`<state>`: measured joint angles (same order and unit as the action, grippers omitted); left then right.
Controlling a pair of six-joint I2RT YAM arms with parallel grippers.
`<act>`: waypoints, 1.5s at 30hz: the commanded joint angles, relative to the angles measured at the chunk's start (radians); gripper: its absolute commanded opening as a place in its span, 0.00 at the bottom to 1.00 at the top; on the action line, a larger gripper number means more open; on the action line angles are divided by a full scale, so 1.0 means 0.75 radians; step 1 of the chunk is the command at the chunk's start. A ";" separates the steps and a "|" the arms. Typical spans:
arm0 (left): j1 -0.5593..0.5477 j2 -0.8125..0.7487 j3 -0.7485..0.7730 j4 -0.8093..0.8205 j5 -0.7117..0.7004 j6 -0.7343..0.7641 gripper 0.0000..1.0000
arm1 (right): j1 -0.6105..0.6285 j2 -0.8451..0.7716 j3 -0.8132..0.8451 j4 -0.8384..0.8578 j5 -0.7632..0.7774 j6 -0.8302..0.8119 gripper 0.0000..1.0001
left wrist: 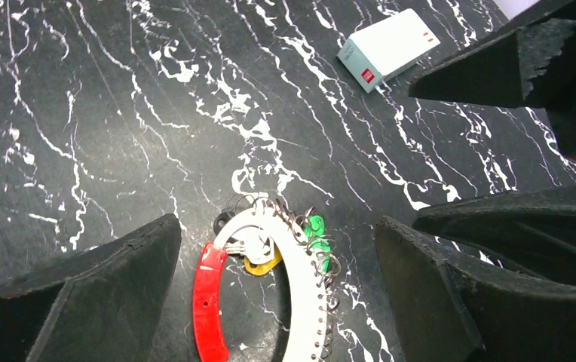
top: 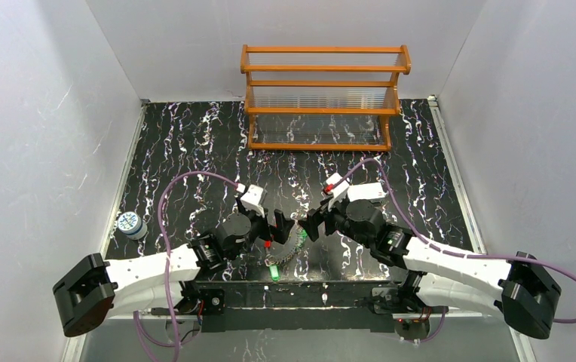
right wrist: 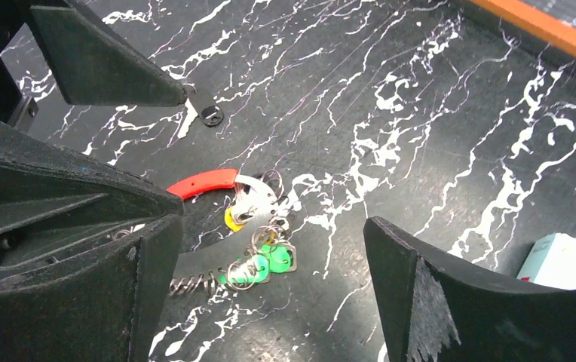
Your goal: Put the keys on the keyring
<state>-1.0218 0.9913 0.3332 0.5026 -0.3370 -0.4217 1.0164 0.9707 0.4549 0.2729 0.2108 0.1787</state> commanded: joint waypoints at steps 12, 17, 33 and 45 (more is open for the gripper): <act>0.105 0.147 0.108 -0.457 0.030 -0.264 0.98 | -0.076 0.256 0.172 -0.214 -0.215 0.431 0.98; 0.124 0.191 0.130 -0.539 0.055 -0.296 0.85 | -0.144 0.401 0.226 -0.236 -0.431 0.439 0.82; 0.129 0.343 0.215 -0.662 0.051 -0.215 0.59 | -0.283 0.896 0.486 -0.263 -0.732 0.378 0.33; 0.130 0.162 0.165 -0.712 -0.029 -0.215 0.82 | -0.316 0.893 0.642 -0.431 -0.552 0.261 0.49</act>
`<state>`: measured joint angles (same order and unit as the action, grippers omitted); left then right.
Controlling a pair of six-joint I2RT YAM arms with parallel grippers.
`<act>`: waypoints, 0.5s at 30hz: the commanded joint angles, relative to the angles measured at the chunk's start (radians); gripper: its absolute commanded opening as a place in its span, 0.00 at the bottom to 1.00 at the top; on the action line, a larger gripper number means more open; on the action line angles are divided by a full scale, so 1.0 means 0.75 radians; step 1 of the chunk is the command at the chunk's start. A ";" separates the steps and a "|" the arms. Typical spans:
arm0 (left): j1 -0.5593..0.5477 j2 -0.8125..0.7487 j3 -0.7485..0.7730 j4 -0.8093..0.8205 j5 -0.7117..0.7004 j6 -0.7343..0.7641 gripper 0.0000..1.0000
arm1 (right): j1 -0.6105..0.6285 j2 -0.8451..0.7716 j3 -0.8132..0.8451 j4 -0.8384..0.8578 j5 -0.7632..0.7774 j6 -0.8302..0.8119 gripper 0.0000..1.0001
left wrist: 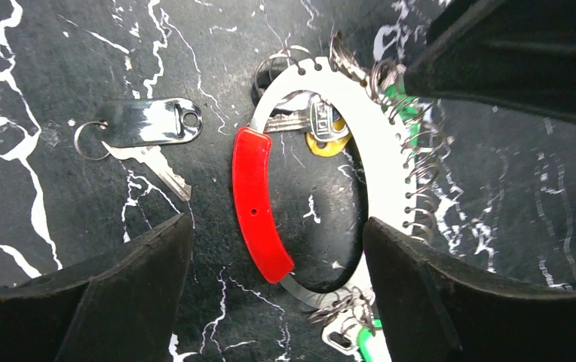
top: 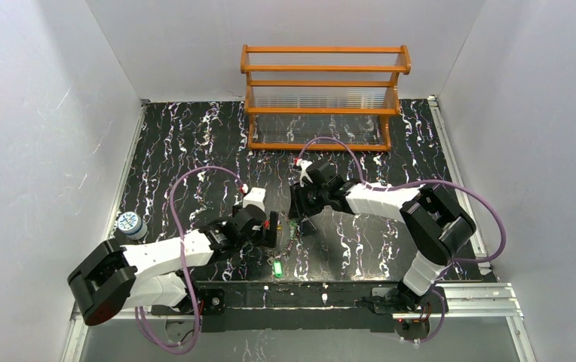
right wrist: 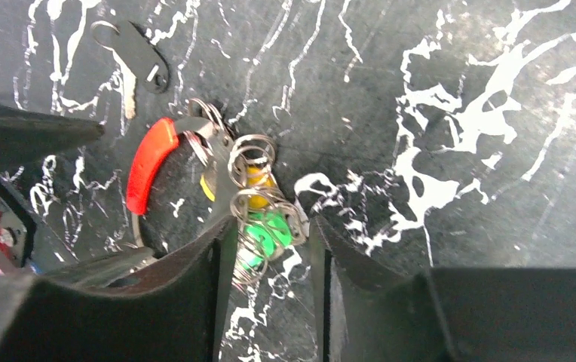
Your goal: Put the keys on the keyring
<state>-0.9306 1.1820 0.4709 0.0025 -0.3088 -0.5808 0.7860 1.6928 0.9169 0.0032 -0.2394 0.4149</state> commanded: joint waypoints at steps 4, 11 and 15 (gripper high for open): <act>0.033 -0.124 -0.025 -0.033 0.009 -0.010 0.88 | -0.023 -0.149 -0.048 -0.065 -0.020 -0.030 0.56; 0.148 -0.066 -0.028 0.086 0.247 -0.075 0.90 | -0.063 -0.232 -0.200 -0.041 -0.200 0.044 0.59; 0.200 -0.049 -0.054 0.204 0.398 -0.109 0.87 | -0.070 -0.238 -0.277 0.026 -0.320 0.067 0.54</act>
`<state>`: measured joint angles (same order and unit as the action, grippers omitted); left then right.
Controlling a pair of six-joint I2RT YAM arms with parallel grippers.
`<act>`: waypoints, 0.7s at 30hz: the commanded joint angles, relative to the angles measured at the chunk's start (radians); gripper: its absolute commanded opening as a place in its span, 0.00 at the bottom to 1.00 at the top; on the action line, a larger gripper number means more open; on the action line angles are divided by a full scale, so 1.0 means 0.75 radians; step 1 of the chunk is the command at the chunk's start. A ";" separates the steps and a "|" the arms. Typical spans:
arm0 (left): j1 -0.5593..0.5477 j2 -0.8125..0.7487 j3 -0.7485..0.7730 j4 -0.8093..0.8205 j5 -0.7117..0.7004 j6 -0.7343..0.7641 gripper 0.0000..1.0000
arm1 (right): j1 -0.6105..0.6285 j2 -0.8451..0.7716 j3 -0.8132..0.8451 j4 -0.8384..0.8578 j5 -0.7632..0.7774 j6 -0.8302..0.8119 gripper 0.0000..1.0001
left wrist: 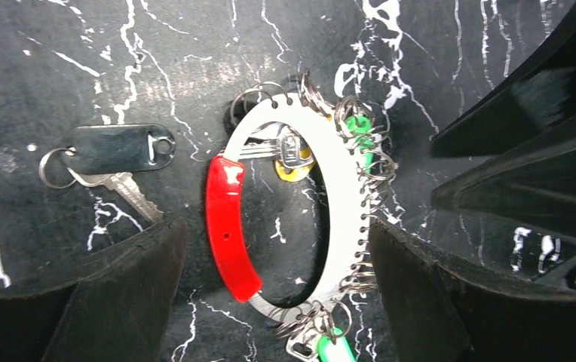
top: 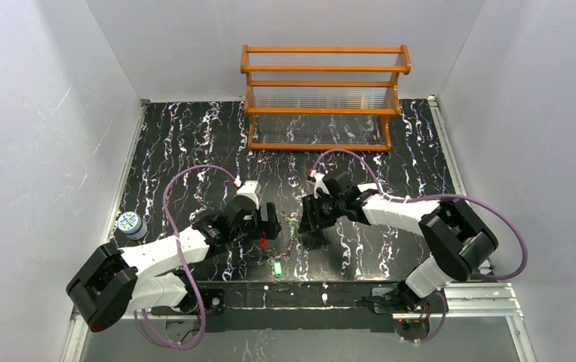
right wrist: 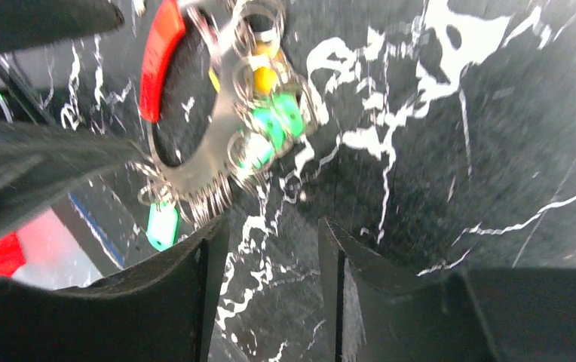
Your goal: Put the keys on the keyring
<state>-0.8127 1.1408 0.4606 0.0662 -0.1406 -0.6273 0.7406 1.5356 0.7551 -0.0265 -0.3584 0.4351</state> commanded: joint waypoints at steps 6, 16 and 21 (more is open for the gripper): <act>0.081 -0.046 -0.121 0.276 0.311 -0.108 0.81 | -0.003 0.019 -0.070 0.079 -0.290 0.009 0.36; 0.110 -0.325 -0.277 0.352 0.279 -0.160 0.75 | 0.111 -0.002 0.012 -0.038 -0.187 -0.087 0.33; 0.112 -0.378 -0.292 0.307 0.246 -0.150 0.71 | 0.194 0.005 0.060 -0.066 -0.148 -0.110 0.33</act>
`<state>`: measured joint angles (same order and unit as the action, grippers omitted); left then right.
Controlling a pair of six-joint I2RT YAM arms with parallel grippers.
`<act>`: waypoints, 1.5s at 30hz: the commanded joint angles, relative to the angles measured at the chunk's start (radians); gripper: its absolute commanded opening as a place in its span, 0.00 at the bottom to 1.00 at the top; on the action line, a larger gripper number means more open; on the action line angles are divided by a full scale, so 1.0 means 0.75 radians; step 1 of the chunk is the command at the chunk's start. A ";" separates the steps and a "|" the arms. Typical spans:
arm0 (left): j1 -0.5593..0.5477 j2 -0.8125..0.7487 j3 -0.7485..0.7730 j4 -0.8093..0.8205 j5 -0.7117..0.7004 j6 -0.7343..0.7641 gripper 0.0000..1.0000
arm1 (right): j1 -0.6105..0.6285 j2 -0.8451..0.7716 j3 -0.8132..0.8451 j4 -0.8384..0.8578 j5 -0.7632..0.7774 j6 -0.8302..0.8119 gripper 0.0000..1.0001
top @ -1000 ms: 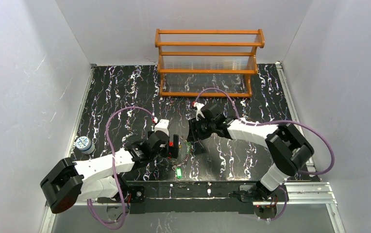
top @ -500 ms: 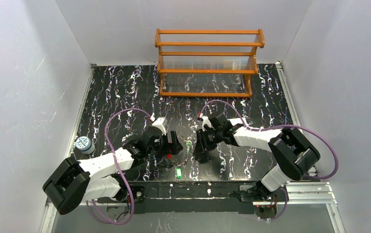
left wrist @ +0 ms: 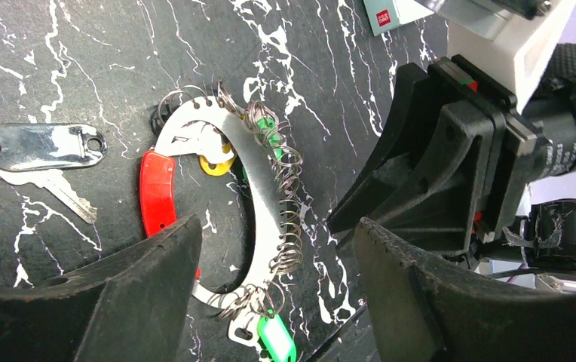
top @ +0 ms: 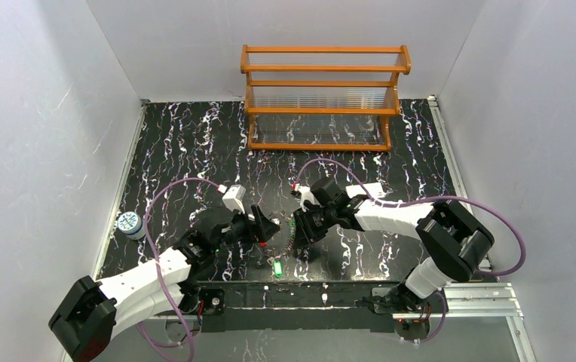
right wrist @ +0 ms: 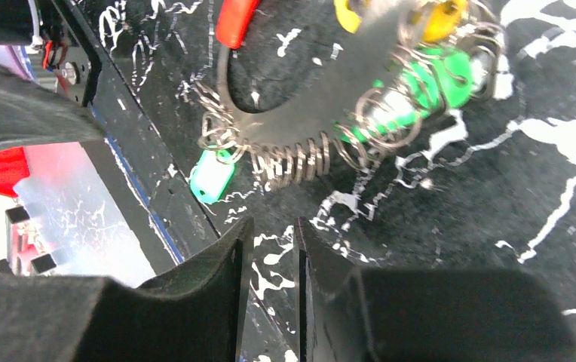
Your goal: Put the keys on the keyring
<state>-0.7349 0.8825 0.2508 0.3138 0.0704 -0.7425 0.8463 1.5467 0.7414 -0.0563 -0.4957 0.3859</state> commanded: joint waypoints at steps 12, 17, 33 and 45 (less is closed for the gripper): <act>0.008 0.095 0.079 -0.255 -0.120 0.010 0.62 | 0.064 0.052 0.149 -0.090 0.090 -0.035 0.32; 0.007 0.139 0.089 -0.302 -0.147 0.002 0.61 | 0.063 0.037 0.159 -0.108 0.107 -0.043 0.34; 0.008 0.168 0.101 -0.334 -0.163 0.003 0.60 | -0.119 0.191 0.227 -0.040 -0.021 0.029 0.50; 0.008 0.201 0.095 -0.294 -0.154 0.025 0.59 | -0.018 0.214 0.153 0.064 -0.326 0.056 0.32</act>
<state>-0.7345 1.0256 0.3080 0.1085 -0.0307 -0.7422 0.7834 1.7275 0.8719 -0.0589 -0.6090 0.4305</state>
